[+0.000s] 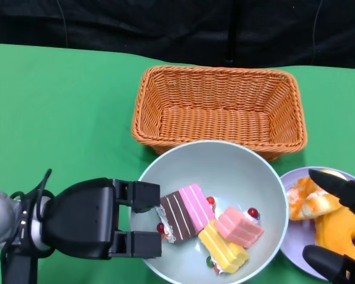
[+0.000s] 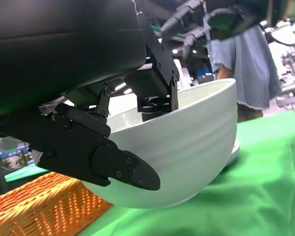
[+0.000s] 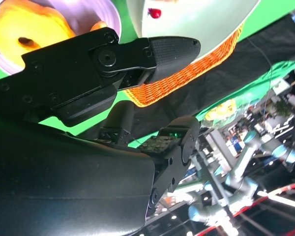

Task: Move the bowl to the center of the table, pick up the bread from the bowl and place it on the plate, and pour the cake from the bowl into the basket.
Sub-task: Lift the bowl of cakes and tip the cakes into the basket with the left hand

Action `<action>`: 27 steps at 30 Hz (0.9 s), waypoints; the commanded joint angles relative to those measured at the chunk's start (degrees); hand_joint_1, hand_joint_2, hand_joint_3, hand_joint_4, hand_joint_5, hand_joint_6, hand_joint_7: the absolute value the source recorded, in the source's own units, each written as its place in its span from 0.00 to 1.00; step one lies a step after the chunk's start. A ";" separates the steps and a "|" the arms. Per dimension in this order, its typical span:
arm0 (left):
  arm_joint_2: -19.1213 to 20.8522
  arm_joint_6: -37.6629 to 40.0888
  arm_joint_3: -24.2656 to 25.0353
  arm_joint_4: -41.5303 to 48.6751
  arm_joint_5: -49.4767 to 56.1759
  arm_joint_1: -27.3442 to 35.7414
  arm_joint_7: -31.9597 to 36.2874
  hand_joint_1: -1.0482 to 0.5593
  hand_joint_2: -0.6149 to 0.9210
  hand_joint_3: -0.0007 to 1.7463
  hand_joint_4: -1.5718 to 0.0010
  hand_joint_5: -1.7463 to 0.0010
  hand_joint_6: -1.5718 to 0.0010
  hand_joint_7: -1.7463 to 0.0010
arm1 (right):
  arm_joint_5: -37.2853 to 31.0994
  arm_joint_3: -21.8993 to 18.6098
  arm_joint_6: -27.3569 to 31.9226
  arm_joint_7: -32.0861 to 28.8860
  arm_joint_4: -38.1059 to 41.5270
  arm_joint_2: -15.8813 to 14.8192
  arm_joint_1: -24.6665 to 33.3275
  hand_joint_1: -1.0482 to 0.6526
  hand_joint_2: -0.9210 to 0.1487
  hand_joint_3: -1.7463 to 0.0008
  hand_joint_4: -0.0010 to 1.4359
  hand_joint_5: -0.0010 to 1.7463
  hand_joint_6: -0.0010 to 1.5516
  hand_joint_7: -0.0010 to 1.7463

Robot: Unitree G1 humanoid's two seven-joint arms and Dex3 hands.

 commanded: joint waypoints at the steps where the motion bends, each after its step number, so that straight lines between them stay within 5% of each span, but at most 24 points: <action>1: 3.33 -1.04 2.84 -2.78 -3.05 1.51 -1.24 0.50 0.99 0.02 0.41 0.00 0.51 0.11 | 2.93 1.70 -9.44 -2.13 -3.52 -0.24 1.78 0.29 0.00 0.79 0.14 0.72 0.16 0.47; 9: 6.28 -2.70 7.73 -7.10 -6.45 4.95 -3.49 0.52 0.99 0.01 0.42 0.00 0.51 0.09 | 2.44 1.67 -14.35 -11.36 0.93 1.67 1.78 0.32 0.00 0.78 0.18 0.75 0.14 0.59; 12: 5.99 -4.26 10.64 -8.61 -10.60 6.91 -6.34 0.52 1.00 0.04 0.41 0.00 0.53 0.01 | 3.09 -0.15 -15.65 -13.43 4.11 1.26 2.00 0.33 0.00 0.77 0.16 0.78 0.14 0.62; 14: 5.83 -5.18 12.12 -9.16 -12.06 7.64 -7.98 0.51 0.99 0.11 0.40 0.00 0.54 0.00 | 2.54 -0.49 -15.71 -13.55 5.18 1.20 2.24 0.33 0.00 0.76 0.16 0.79 0.14 0.63; 17: 5.16 -7.47 15.65 -10.78 -16.61 9.40 -11.38 0.52 0.72 0.55 0.38 0.00 0.54 0.00 | 1.62 -0.63 -17.13 -14.32 8.41 0.91 2.05 0.34 0.00 0.78 0.20 0.78 0.15 0.64; 26: 1.60 -12.44 22.60 -10.86 -23.09 11.06 -19.82 0.51 0.70 0.60 0.36 0.00 0.52 0.00 | 2.06 0.23 -19.15 -12.83 11.05 0.52 1.63 0.36 0.00 0.79 0.24 0.76 0.16 0.62; 27: 0.52 -13.01 23.27 -10.12 -24.70 10.66 -21.31 0.50 0.62 0.71 0.34 0.00 0.50 0.00 | 2.51 0.59 -18.70 -11.68 11.24 0.12 1.29 0.36 0.00 0.79 0.26 0.73 0.18 0.60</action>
